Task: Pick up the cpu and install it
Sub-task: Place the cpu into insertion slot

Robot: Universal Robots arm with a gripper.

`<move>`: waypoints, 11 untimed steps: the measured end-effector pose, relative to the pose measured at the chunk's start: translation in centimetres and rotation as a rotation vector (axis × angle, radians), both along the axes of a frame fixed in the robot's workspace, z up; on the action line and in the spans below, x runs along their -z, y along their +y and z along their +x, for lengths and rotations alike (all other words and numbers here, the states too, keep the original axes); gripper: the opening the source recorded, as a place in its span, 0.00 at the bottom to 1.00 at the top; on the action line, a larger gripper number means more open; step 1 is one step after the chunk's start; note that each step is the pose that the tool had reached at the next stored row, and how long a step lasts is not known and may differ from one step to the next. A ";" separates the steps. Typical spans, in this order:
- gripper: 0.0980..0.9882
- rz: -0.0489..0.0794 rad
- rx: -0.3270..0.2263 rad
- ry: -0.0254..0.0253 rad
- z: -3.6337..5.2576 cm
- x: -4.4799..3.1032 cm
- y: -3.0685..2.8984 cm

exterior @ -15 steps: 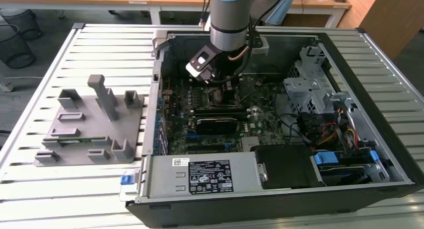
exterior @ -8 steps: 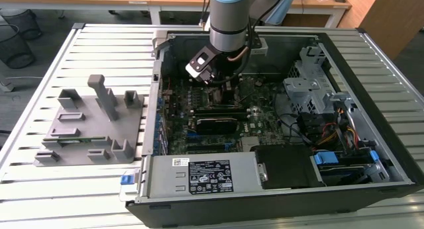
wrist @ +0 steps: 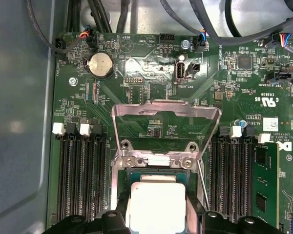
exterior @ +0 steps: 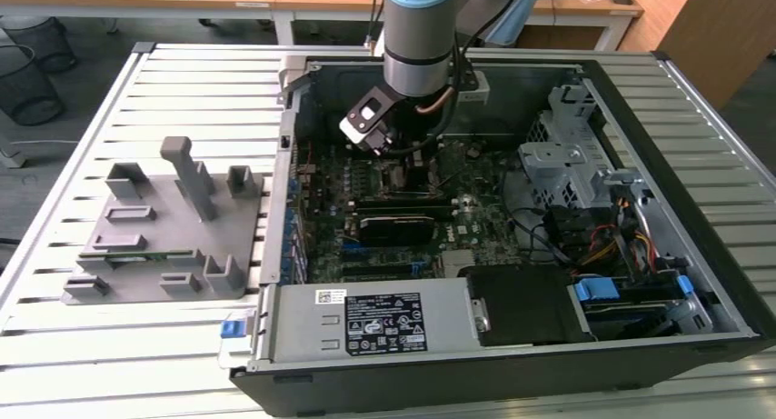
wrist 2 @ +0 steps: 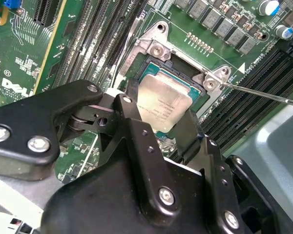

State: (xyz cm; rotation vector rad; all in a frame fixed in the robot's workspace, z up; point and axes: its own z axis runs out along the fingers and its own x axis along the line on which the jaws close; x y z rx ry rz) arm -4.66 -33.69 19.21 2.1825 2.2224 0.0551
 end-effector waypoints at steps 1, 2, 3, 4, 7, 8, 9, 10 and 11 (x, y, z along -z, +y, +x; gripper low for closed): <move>0.49 0.000 0.000 -0.0001 0.00 0.00 0.00; 0.49 0.000 0.000 -0.0001 0.00 0.00 0.00; 0.49 0.000 0.000 0.0000 0.00 0.00 0.00; 0.49 0.001 0.000 -0.0007 0.01 0.04 0.02; 0.58 0.000 0.000 -0.0001 0.00 -0.01 0.00; 0.58 0.000 0.000 0.0000 0.00 -0.07 0.00; 0.58 0.000 0.000 -0.0001 0.00 -0.19 0.00; 0.58 0.000 0.000 -0.0001 0.00 -0.36 0.00; 0.58 0.000 0.000 -0.0001 0.00 -0.54 0.00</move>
